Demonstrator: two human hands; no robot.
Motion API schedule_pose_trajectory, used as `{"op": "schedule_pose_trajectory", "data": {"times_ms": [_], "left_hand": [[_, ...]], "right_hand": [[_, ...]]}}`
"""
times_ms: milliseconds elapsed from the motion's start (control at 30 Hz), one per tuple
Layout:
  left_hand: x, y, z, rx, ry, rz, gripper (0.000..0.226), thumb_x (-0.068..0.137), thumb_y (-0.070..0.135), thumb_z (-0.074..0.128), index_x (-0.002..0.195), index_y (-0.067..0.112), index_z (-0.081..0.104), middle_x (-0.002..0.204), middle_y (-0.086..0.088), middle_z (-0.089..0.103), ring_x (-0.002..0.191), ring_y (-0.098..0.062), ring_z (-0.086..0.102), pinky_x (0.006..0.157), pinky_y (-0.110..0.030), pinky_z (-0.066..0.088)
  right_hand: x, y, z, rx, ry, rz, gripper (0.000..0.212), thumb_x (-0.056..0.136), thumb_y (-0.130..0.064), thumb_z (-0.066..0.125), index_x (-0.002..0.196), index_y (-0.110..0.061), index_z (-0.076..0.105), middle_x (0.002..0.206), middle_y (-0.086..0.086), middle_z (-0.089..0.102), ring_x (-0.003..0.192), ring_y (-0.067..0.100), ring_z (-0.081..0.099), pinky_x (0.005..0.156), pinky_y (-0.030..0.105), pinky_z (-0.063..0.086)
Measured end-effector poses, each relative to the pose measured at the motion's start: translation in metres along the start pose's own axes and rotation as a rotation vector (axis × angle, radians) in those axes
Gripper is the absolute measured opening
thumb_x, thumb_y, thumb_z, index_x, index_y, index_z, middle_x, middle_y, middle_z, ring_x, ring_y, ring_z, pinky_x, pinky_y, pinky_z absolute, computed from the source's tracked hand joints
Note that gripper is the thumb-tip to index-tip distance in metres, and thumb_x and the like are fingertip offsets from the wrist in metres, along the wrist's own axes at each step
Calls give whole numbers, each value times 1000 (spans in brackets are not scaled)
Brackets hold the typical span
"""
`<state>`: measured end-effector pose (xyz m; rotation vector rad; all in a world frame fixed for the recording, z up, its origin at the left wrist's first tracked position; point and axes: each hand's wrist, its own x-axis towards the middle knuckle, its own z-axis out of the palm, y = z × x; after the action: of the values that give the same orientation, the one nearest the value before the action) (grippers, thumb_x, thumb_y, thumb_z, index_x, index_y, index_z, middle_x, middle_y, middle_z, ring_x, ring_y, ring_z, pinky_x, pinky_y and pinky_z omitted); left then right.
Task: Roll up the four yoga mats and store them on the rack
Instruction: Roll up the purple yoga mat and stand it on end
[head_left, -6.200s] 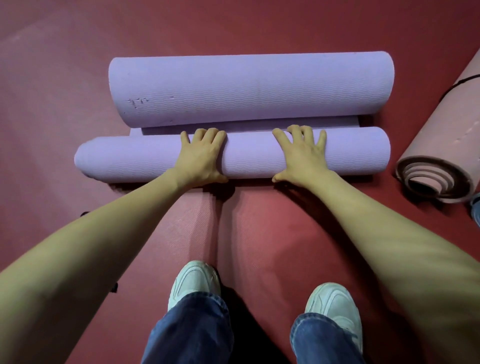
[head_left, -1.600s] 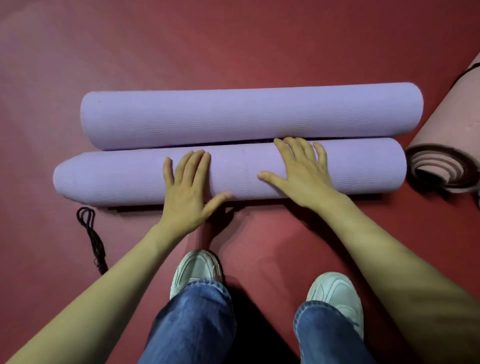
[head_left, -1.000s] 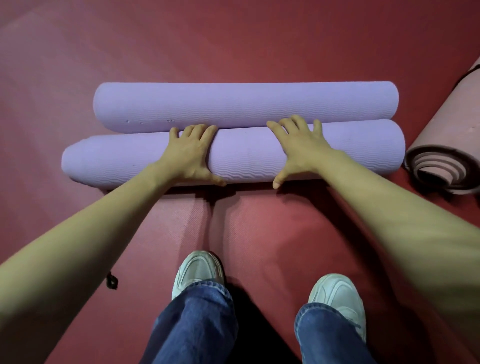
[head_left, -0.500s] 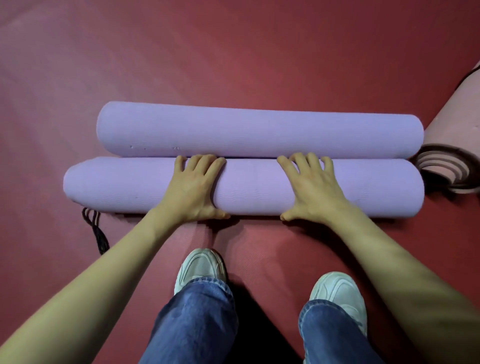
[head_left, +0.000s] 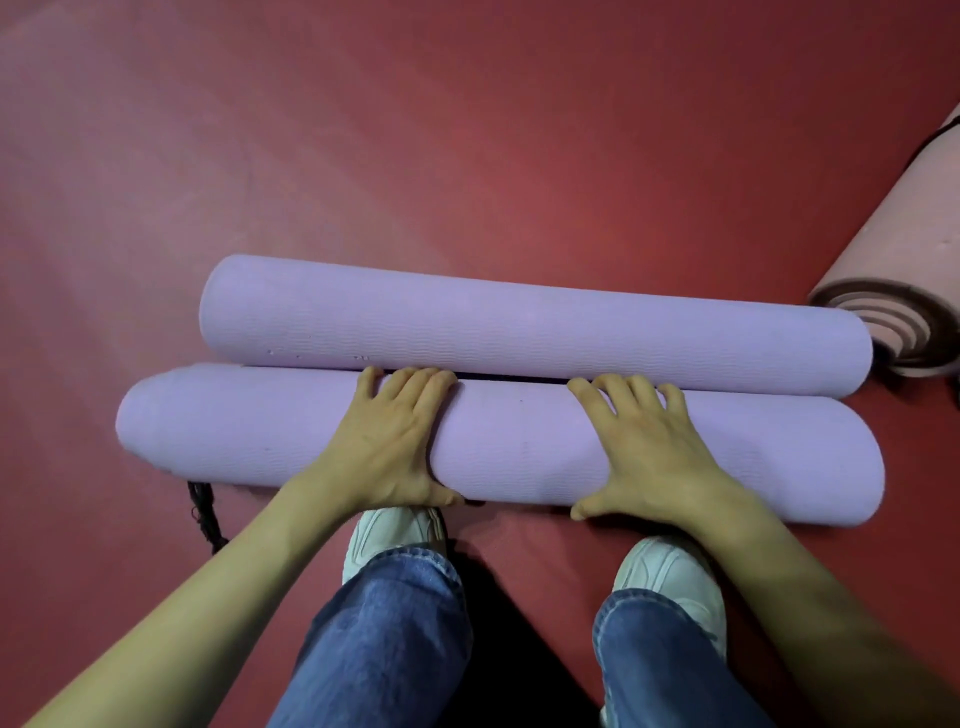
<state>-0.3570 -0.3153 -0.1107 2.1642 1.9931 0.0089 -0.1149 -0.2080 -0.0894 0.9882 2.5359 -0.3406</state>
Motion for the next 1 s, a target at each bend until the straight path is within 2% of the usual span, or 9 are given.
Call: {"op": "schedule_pose_trajectory", "data": {"times_ms": [133, 200, 267, 367, 467, 533, 733, 833, 1000], "left_hand": [[23, -15, -16, -108, -129, -18, 112, 33, 88, 53, 120, 18, 47, 116, 2, 60, 108, -22, 56, 95, -39, 36], [38, -22, -24, -193, -222, -50, 117, 30, 90, 51, 125, 22, 46, 125, 4, 56, 117, -20, 50, 100, -36, 33], [45, -28, -28, -256, -208, -46, 121, 31, 92, 51, 129, 22, 51, 134, 2, 51, 124, -21, 45, 105, -40, 34], [39, -36, -20, -350, 128, -153, 99, 47, 91, 51, 115, 21, 67, 124, -4, 56, 116, -27, 50, 99, -45, 40], [43, -25, -7, -309, 517, -424, 60, 65, 71, 60, 95, 20, 72, 101, -6, 60, 101, -29, 51, 89, -37, 33], [58, -19, 0, -275, 603, -511, 42, 74, 59, 61, 89, 20, 70, 95, -6, 58, 97, -28, 49, 84, -34, 27], [75, -30, -3, -220, 704, -215, 26, 91, 34, 58, 84, 10, 66, 83, -7, 61, 83, -22, 47, 74, -33, 30], [65, -26, 3, -190, 624, -96, 42, 90, 43, 58, 102, 4, 65, 104, -12, 63, 99, -29, 53, 87, -41, 37], [53, -23, 18, 21, 335, -71, 111, 68, 77, 53, 142, -3, 34, 141, -22, 37, 134, -35, 30, 112, -54, 15]], "right_hand": [[13, 6, -21, 223, -23, 46, 112, 55, -94, 32, 144, -27, 29, 146, -5, 35, 134, 18, 30, 111, 38, 20], [30, 9, -25, 396, 47, 125, 87, 74, -86, 24, 129, -24, 51, 136, -2, 51, 128, 20, 43, 105, 39, 31], [47, 9, -22, 364, 120, 174, 75, 89, -69, 21, 139, -17, 41, 148, 6, 39, 138, 23, 31, 112, 41, 24], [58, 1, -11, 252, 311, 149, 64, 98, -55, 25, 151, -20, 16, 159, 8, 9, 147, 23, 7, 117, 45, 6], [52, -11, 2, 258, 563, 127, 65, 92, -52, 31, 143, -13, 39, 149, 14, 38, 138, 31, 33, 113, 49, 16], [46, -13, 16, 197, 610, 106, 69, 88, -53, 39, 143, -11, 39, 146, 16, 40, 137, 32, 34, 114, 48, 11], [55, 5, 18, 83, 572, 53, 109, 62, -60, 73, 148, -14, 24, 149, 13, 32, 137, 28, 22, 113, 45, 1], [65, 11, 12, 122, 596, 8, 108, 58, -57, 78, 144, -11, 33, 141, 12, 36, 131, 28, 28, 111, 50, 9], [72, 25, 16, 72, 692, -75, 86, 73, -62, 57, 138, -8, 39, 137, 17, 42, 125, 32, 35, 108, 51, 23]]}}
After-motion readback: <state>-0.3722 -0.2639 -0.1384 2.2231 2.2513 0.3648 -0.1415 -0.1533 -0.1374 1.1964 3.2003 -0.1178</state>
